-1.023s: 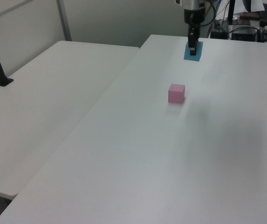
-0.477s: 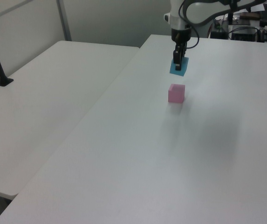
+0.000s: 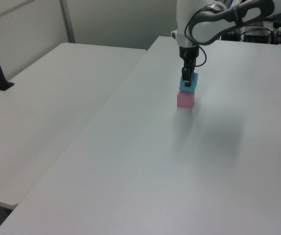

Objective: Put blue cube on pink cube
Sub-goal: 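Lower the blue cube onto the pink cube and open the gripper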

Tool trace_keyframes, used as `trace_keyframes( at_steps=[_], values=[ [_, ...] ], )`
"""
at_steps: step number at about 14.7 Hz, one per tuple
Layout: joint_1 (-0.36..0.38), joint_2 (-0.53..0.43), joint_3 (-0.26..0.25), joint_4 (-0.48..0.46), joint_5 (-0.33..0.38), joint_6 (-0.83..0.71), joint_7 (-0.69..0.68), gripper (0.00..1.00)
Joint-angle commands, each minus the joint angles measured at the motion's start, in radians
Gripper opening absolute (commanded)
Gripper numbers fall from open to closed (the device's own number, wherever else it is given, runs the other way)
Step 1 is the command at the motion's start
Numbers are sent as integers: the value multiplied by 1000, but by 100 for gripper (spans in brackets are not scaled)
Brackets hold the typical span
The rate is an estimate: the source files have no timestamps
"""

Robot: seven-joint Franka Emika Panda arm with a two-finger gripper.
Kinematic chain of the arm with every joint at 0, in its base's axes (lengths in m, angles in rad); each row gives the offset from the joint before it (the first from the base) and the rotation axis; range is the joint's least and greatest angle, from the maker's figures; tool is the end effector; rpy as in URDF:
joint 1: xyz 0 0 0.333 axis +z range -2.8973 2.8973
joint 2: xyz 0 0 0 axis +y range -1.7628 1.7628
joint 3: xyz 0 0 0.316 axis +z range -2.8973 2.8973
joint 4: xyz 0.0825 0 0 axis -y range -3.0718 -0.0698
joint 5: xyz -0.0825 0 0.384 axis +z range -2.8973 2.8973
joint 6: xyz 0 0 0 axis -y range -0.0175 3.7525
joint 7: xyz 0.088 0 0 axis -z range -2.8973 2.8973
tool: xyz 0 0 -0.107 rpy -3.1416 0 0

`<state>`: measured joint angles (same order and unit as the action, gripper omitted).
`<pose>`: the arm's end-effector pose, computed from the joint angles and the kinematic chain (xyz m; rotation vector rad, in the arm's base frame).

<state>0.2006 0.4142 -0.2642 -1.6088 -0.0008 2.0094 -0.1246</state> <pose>0.6696 -0.0217 0.3956 3.0334 0.1256 -0.0146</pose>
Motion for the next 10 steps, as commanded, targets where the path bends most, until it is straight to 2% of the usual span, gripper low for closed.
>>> trace_keyframes(
  at_steps=[1,6,10],
  values=[
    [16,15,-9,-17,13,40,19,100],
    [19,3,-9,-16,12,26,20,100],
    [23,-81,-7,-5,13,-72,22,100]
  ],
)
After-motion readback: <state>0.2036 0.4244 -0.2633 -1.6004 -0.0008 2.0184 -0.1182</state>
